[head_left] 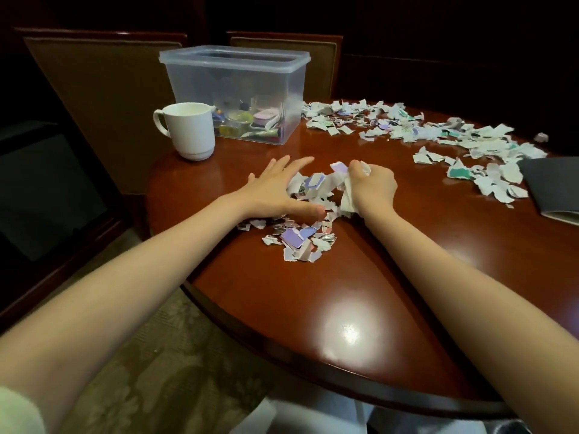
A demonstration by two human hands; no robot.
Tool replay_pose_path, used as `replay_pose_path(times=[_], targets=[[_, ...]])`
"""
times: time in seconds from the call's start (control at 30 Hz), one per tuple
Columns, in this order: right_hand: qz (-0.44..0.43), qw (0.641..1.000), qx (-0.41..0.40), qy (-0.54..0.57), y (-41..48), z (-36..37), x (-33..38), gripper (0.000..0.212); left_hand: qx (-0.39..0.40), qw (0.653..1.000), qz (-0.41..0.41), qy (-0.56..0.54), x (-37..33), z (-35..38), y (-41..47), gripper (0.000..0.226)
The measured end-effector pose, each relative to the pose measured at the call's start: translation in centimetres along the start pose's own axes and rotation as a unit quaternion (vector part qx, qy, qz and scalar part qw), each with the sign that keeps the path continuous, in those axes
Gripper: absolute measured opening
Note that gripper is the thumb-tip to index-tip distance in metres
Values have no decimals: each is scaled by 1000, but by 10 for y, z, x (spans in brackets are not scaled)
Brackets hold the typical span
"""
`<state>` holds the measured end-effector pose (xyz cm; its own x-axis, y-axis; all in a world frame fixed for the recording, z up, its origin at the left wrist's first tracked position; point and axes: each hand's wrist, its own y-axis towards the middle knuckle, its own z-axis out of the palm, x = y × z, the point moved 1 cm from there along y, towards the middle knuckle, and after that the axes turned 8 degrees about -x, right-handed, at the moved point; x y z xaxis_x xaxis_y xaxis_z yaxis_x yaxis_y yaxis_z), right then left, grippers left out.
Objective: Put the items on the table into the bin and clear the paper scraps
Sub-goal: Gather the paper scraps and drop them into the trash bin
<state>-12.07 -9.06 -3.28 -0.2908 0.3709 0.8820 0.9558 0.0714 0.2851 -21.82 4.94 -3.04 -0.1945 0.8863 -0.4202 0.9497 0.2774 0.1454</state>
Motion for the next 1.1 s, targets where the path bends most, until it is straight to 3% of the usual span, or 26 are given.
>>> replay_pose_path(times=[0.13, 0.27, 0.4, 0.67, 0.93, 1.1], targets=[[122, 988, -6, 93, 5, -8, -1, 40, 21, 997, 16, 72, -9, 9, 14, 84], [236, 954, 0, 184, 12, -17, 0, 23, -52, 992, 36, 111, -19, 19, 19, 59], [266, 932, 4, 247, 17, -26, -1, 22, -73, 989, 104, 79, -22, 25, 21, 35], [273, 934, -25, 230, 13, -39, -3, 19, -125, 966, 182, 135, -33, 21, 29, 23], [295, 919, -37, 260, 12, -54, -2, 21, -224, 968, 57, -96, -44, -11, 38, 19], [291, 900, -10, 325, 12, -65, 1, 28, -229, 906, -65, -349, -60, -9, 38, 19]])
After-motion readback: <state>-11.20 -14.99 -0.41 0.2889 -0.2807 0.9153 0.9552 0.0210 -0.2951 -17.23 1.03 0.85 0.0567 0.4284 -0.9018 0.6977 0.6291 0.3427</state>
